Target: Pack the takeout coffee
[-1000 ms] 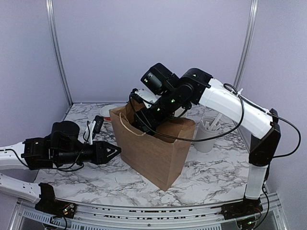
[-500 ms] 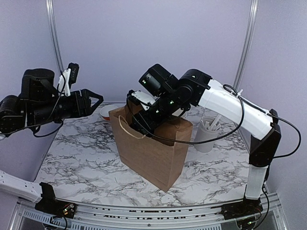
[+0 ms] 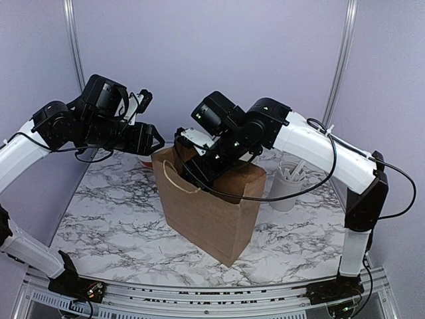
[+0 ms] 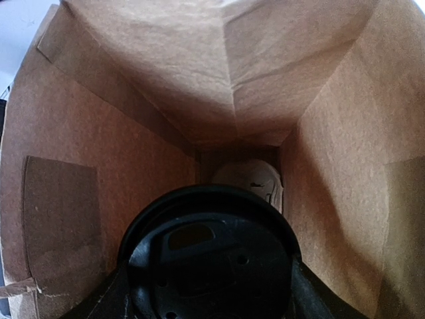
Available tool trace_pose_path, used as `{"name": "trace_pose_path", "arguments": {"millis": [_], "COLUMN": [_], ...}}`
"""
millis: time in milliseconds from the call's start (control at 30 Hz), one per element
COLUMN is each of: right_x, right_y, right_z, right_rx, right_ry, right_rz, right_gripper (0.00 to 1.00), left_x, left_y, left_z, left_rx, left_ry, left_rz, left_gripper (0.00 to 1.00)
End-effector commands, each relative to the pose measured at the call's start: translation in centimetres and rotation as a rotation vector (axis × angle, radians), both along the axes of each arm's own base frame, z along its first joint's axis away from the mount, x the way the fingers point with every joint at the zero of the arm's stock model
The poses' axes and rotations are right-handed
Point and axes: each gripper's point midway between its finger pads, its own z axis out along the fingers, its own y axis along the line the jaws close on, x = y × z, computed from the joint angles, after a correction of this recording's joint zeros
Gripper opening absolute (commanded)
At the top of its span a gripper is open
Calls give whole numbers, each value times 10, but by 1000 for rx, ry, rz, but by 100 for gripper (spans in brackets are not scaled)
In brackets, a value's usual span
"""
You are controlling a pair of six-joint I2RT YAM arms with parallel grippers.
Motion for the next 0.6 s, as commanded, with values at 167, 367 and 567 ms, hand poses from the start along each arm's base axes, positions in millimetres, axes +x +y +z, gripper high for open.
{"name": "trace_pose_path", "arguments": {"millis": [167, 367, 567], "right_x": [-4, -6, -8], "right_y": [-1, -8, -19], "right_z": [21, 15, 10], "right_rx": [29, 3, -26], "right_ry": [-36, -24, -18], "right_rz": [19, 10, -12], "right_gripper": [51, 50, 50], "left_x": [4, 11, 12], "left_y": [-17, -22, -20], "left_z": [-20, -29, -31], "left_rx": [44, 75, 88], "left_ry": [65, 76, 78], "left_rz": [-101, -108, -104], "left_gripper": [56, 43, 27]}}
